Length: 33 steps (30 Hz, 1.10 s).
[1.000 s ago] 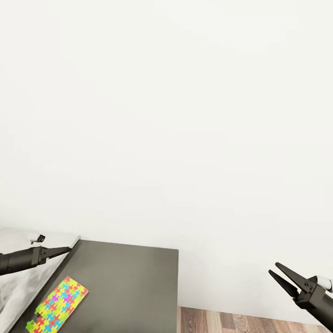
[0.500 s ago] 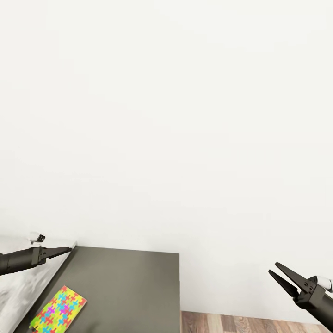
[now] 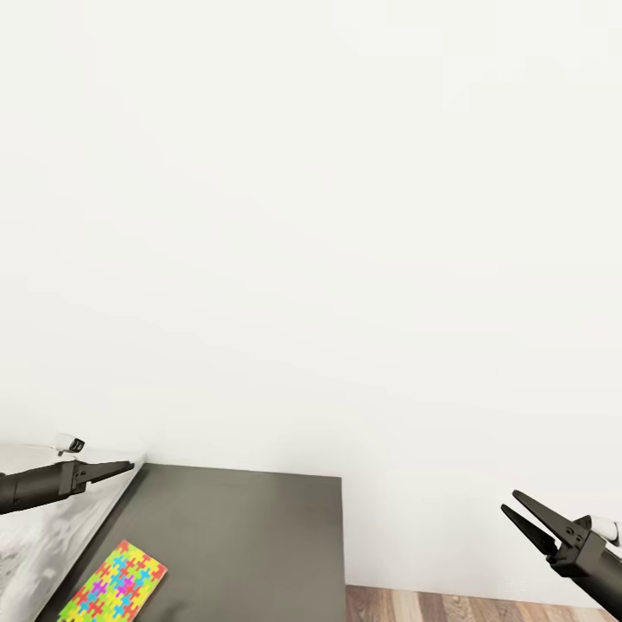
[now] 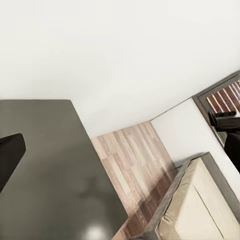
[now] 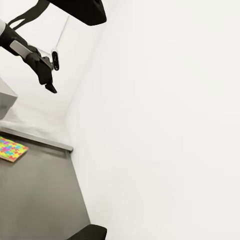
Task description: Put all the toys in the child's room - the three board games (two on the bed and one on the table), the two jigsaw puzzles on the table, and the tennis ball on the table - inside the toy box on the table in the child's room.
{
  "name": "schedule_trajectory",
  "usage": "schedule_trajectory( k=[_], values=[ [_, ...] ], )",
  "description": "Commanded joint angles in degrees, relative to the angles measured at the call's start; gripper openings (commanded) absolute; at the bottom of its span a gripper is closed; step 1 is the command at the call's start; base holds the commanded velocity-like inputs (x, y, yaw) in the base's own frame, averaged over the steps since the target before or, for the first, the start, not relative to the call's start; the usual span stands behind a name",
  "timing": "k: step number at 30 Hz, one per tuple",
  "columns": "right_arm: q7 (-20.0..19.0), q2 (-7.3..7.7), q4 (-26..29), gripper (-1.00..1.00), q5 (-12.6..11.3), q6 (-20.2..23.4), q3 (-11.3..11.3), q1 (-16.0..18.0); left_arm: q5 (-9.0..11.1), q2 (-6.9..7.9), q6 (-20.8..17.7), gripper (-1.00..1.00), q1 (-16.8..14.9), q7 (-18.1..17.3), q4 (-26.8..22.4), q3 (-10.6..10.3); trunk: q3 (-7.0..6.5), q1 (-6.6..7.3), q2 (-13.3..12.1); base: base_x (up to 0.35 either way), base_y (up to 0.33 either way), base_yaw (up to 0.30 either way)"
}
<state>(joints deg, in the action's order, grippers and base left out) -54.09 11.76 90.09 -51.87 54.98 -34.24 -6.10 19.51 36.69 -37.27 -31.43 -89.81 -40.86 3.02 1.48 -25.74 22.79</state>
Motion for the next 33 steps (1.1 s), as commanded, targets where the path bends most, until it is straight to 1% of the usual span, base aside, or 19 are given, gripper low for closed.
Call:
schedule_trajectory(
  k=[1, 25, 31, 32, 33],
  values=[
    [-0.06, 0.01, 0.02, 1.00, -0.03, 0.23, -0.03, 0.01, 0.02, 0.01, -0.61, 1.00, -0.04, -0.19, -0.01, -0.03, 0.12, -0.04, 0.13, 0.001, 0.040, 0.000],
    [0.21, 0.02, 0.02, 1.00, 0.07, 0.22, 0.10, 0.04, -0.12, -0.21, -0.62, 1.00, -0.04, -0.19, -0.01, 0.05, 0.12, -0.04, 0.13, 0.007, 0.004, 0.000],
    [0.28, 0.02, 0.02, 1.00, 0.10, 0.17, 0.32, 0.04, -0.87, -0.15, -1.13, 1.00, -0.24, -0.19, -0.01, 0.10, 0.12, -0.04, 0.13, 0.000, 0.000, 0.000],
    [0.29, 0.02, 0.03, 1.00, 0.10, 0.12, 0.38, 0.04, -1.38, -0.14, -1.31, 1.00, -0.45, -0.13, -0.01, 0.09, 0.12, -0.04, 0.13, 0.000, 0.000, 0.000],
    [0.29, 0.00, 0.02, 1.00, 0.12, 0.09, 0.40, 0.04, -1.77, -0.14, -1.39, 1.00, -0.56, 1.12, -0.01, 0.10, 0.12, -0.04, 0.13, 0.000, 0.000, 0.000]
  ],
)
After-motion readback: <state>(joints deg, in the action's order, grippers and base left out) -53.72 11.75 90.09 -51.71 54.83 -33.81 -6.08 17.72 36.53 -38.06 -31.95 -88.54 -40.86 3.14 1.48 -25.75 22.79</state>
